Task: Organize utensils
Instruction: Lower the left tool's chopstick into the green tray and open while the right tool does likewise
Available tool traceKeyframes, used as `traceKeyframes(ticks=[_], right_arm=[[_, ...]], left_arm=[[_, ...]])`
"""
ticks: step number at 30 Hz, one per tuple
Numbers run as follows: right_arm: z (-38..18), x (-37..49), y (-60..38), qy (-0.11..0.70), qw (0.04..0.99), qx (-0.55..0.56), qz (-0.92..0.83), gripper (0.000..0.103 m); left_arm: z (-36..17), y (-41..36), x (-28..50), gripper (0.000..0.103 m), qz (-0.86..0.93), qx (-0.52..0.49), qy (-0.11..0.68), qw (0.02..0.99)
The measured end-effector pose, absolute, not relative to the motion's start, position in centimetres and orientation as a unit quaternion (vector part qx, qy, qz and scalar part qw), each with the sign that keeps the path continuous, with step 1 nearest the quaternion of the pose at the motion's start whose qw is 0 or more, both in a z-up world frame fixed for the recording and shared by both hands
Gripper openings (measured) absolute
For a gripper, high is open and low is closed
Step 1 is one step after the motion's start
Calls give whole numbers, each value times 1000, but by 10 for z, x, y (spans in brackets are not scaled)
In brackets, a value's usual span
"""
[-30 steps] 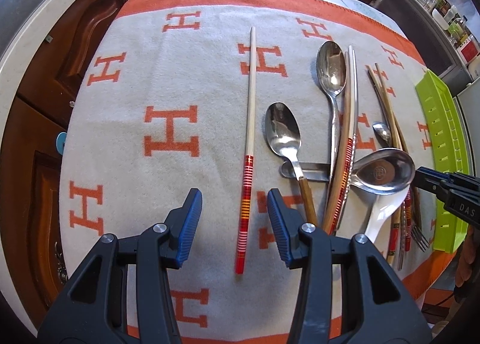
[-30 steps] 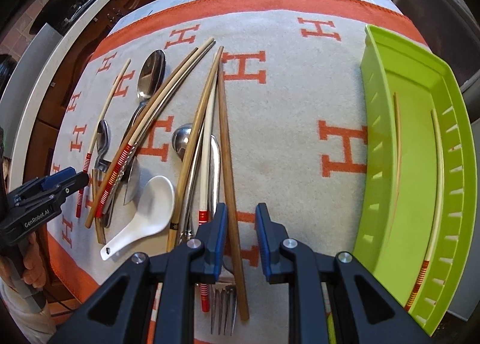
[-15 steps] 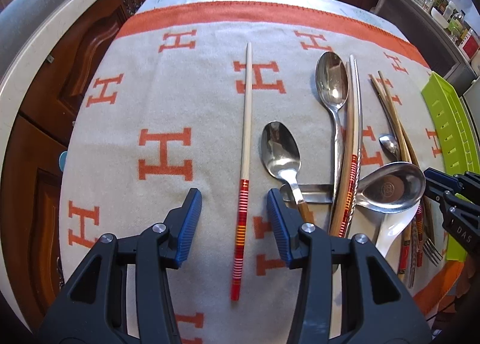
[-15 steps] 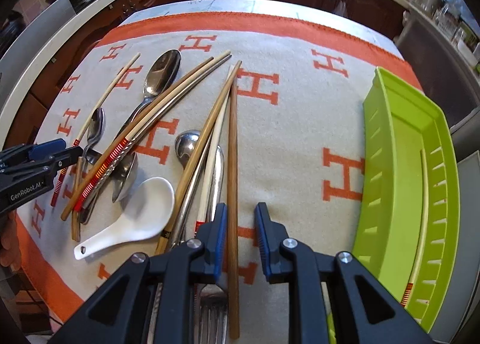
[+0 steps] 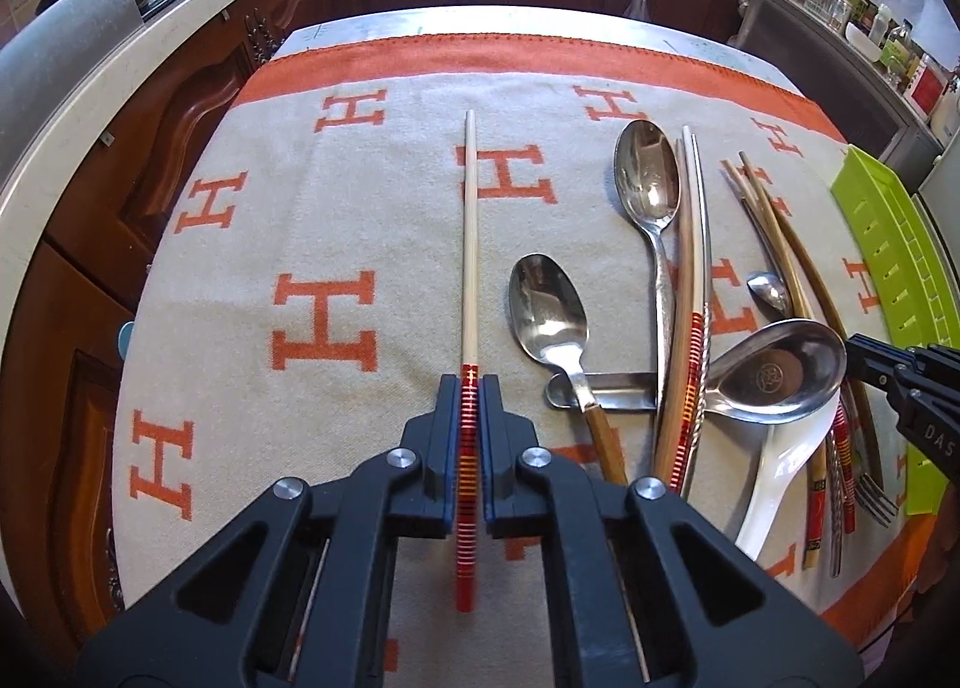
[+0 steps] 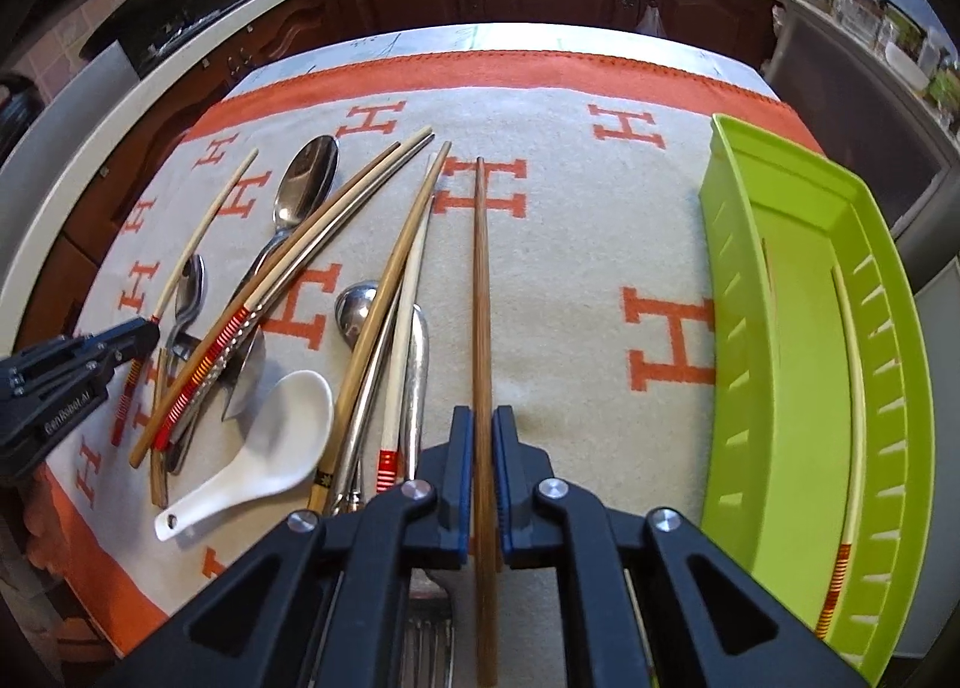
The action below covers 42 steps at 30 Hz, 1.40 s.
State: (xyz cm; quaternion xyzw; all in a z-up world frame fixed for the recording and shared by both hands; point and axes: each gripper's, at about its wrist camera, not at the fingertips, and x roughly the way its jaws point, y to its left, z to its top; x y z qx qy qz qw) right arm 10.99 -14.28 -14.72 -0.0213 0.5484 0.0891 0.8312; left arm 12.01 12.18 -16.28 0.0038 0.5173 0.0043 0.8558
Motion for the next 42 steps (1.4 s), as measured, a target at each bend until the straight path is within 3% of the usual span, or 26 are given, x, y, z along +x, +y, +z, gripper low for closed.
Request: traceKeyframes(ticks=[15, 26, 34, 42], right_arm=[[-93, 81, -196, 508, 848, 125, 90, 6], [-68, 59, -261, 481, 854, 188, 61, 6], [-72, 58, -302, 484, 848, 215, 35, 6], [-84, 61, -319, 493, 840, 226, 32, 6]], left_arm=[[-103, 104, 90, 3, 6, -58, 510, 858], [-40, -22, 86, 3, -111, -32, 483, 868], [-36, -114, 91, 3, -168, -12, 487, 857], [-69, -147, 99, 3, -172, -19, 523, 835]])
